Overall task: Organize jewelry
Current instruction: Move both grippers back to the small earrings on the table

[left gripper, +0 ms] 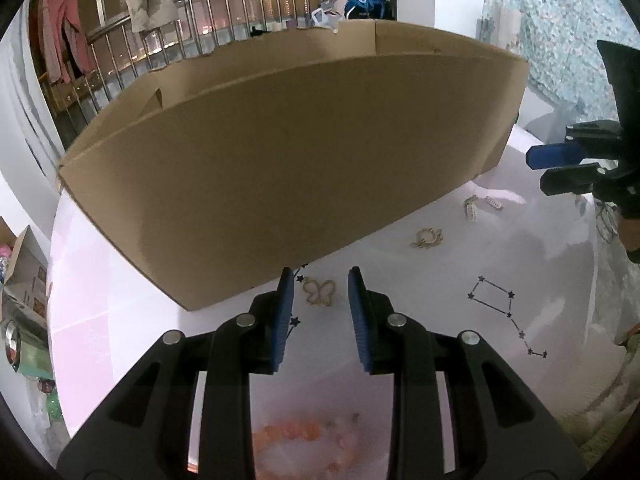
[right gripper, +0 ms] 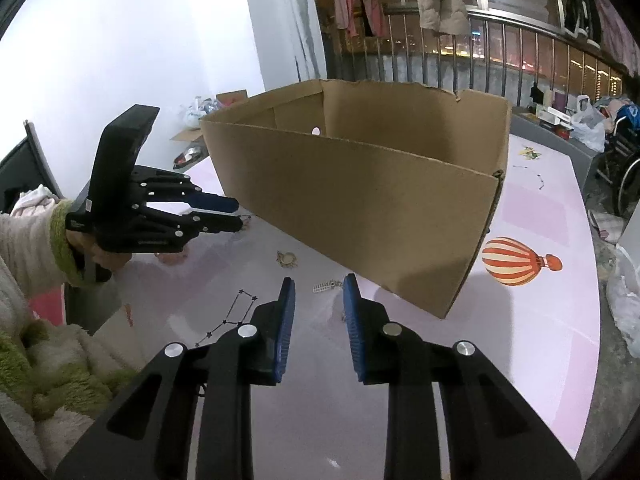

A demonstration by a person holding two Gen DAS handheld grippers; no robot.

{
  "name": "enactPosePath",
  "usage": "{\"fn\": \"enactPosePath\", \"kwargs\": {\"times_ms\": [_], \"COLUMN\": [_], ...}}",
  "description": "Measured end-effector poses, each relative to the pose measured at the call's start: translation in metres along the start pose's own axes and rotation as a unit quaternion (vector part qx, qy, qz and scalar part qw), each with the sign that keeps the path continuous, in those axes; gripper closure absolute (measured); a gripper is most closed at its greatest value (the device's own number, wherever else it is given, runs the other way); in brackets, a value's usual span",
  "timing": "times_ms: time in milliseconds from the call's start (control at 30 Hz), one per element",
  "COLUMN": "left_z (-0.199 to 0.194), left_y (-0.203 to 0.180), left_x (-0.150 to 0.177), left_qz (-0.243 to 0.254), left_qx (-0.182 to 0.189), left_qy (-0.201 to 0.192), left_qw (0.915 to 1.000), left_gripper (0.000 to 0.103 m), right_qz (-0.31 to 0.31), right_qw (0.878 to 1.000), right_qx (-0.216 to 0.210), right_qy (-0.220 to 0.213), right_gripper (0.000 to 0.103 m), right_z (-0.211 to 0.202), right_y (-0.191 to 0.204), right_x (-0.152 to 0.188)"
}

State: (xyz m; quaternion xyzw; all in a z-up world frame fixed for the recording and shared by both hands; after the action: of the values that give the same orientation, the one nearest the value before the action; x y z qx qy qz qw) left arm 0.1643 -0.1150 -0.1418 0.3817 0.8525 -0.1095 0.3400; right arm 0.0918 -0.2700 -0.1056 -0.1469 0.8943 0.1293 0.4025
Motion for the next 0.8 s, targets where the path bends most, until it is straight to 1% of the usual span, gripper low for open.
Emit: {"fn": "enactPosePath", "kwargs": {"times_ms": [100,300,367,467,567,667,800], "left_z": [0.005,0.007,0.007,0.007,0.006,0.005,0.001], "left_y": [0.001,0.002,-0.001,-0.003,-0.005,-0.007,-0.011], "left_x": [0.002,0.005,0.004,0.005,0.006,0.007,0.011], "left_qz": [-0.001,-0.007,-0.007,0.006,0.007,0.01,0.008], "left_qx": [-0.002,0.0,0.006,0.003,0.007,0.002,0.007], "left_qy": [0.007,0.002,0.002,-0.001,0.001,0.0,0.0], "left_qw": [1.0,1.0,1.0,1.0,1.0,0.9999,0.9999], "left_gripper": [0.077,0.078,0.086,0.091,0.096,0.097,0.097], "right_qz": [0.001,0.005,0.007,0.009,0.011,0.012,0.012], "right_qw": [1.0,1.0,1.0,1.0,1.0,1.0,1.0], "right_qx": [0.0,-0.002,-0.002,-0.003,-0.001,0.0,0.002], "right_qy": [0.0,0.0,0.0,0.0,-0.001,-0.001,0.001], "right_gripper": [0.078,0.078,0.078,0.078,0.078,0.078,0.078], "right_z": [0.001,0.002,0.001,0.0,0.0,0.0,0.001], "right_y": [0.0,-0.002,-0.001,-0.001,-0.002,-0.003,-0.004], "right_x": [-0.001,0.002,0.003,0.004,0.003,0.003,0.003]}}
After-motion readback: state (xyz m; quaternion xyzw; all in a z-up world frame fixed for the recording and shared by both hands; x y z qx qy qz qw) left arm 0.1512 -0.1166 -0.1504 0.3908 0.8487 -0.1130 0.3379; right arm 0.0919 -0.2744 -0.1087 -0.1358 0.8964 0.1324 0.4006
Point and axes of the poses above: each gripper's, at about its wrist camera, not at the fingertips, and z roughly the way its jaws point, y to its left, x to its underside, the point moved 8 cm from there along z, roughly the way its jaws point
